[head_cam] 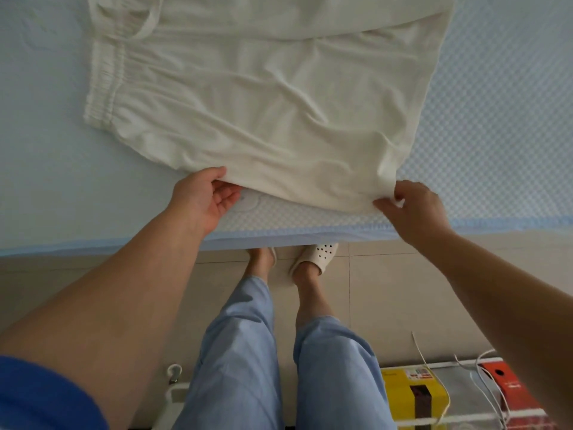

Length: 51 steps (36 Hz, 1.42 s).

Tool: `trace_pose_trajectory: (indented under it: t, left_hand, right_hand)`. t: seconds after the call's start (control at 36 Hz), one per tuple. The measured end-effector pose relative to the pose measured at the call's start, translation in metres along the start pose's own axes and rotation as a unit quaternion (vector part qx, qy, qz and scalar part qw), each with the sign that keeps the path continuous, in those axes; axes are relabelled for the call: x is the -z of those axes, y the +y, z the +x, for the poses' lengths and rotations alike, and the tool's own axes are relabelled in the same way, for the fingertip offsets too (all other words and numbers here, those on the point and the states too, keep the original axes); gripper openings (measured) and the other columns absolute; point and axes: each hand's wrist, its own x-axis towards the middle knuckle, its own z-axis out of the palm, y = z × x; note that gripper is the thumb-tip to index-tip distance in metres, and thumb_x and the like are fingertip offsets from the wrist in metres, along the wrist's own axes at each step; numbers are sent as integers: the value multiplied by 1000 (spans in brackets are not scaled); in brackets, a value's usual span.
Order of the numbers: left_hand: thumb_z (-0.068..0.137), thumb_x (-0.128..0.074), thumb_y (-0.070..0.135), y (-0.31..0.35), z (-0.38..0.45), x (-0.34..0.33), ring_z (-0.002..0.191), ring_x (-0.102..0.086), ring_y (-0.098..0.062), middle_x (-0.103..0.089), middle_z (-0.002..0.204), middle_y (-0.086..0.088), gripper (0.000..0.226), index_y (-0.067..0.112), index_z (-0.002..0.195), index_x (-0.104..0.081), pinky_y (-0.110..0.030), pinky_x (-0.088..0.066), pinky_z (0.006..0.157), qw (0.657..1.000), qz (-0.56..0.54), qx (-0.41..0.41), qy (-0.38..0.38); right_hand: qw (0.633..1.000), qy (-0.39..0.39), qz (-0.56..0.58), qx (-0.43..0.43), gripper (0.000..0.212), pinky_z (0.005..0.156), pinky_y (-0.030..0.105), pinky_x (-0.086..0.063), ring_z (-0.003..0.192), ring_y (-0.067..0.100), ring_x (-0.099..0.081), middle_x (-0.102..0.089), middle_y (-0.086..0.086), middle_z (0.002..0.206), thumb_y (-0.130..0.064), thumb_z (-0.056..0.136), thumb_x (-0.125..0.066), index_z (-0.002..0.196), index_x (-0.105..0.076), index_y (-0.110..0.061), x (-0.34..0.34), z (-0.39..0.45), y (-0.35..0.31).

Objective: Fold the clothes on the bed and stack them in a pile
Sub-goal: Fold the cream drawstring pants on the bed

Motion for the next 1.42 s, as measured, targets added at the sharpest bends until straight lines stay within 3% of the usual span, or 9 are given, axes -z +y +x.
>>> trace_pose_trajectory:
  t: [0.19, 0.39, 0.47, 0.61, 0.78, 0.92, 1.08, 1.28, 1.42]
  left_hand:
    - [90, -57, 15, 3, -6, -5, 56, -67, -11, -69, 64, 1, 4, 13, 90, -60, -21, -53, 55, 996, -86, -5, -18]
    - [91, -53, 18, 26, -18, -14, 71, -72, -18, -72, 70, -3, 11, 11, 93, -60, -26, -57, 64, 991, -117, -18, -68]
    - [88, -46, 10, 34, -19, -12, 74, -72, -20, -72, 73, -5, 14, 8, 90, -59, -28, -58, 72, 994, -72, -1, -84]
    - [91, -46, 4, 36, -12, -14, 42, -58, -3, -58, 50, 4, 21, 12, 73, -53, -14, -50, 48, 997, 68, 9, -36]
    - [87, -52, 5, 35, -6, -21, 35, -54, -3, -57, 54, 1, 17, 17, 75, -50, -15, -46, 41, 986, 116, -100, 68]
    - [80, -51, 8, 27, -14, -21, 44, -56, -3, -58, 63, 6, 25, 31, 70, -48, -21, -45, 44, 895, 244, -355, 120]
    - [90, -48, 15, 34, -12, -10, 58, -58, 0, -62, 70, 10, 27, 21, 104, -70, -8, -42, 47, 857, 372, -347, 86]
    - [87, -52, 13, 43, -20, -9, 92, -62, -20, -69, 105, -6, 33, 14, 117, -66, -20, -39, 79, 749, 540, -372, 91]
    - [85, -63, 22, 50, -13, -12, 98, -57, -32, -61, 106, -13, 20, 13, 100, -72, -34, -42, 76, 652, 650, -383, 80]
  right_hand:
    - [955, -22, 279, -94, 6, 62, 21, -39, 60, -3, -50, -56, -16, 69, -22, 90, -57, 86, -59, -26, 5, -23, 7]
    - [953, 138, 270, 1, 25, 44, 6, -32, 50, -6, -42, -47, -23, 55, -38, 89, -48, 67, -41, -30, 35, -18, -16]
    - [969, 120, 206, -56, 16, 43, 11, -35, 55, -4, -49, -54, -15, 67, -38, 90, -48, 79, -50, -27, 36, 3, -19]
    - [965, 75, 170, -188, 40, 62, 23, -38, 80, 14, -52, -57, -3, 101, -43, 90, -52, 121, -56, -18, 21, 27, -6]
    - [955, 116, 257, -94, 30, 39, 4, -36, 51, -9, -55, -60, -17, 56, -46, 79, -67, 105, -53, -38, 23, 7, -15]
    - [952, 85, 291, -44, 38, 43, 4, -30, 42, -4, -42, -48, -18, 44, -53, 69, -71, 55, -58, -20, 33, -7, -20]
    - [998, -50, 39, 27, 28, 59, 10, -33, 67, 0, -51, -55, -20, 76, -43, 64, -79, 83, -59, -37, 53, -13, -20]
    - [996, 42, -2, 79, 18, 58, 12, -28, 62, 0, -45, -47, -17, 68, -28, 86, -65, 98, -73, -17, 65, -2, -19]
    - [972, 127, -55, 189, 19, 64, 30, -35, 87, 31, -52, -57, 14, 96, -17, 82, -70, 100, -73, -11, 72, -1, -16]
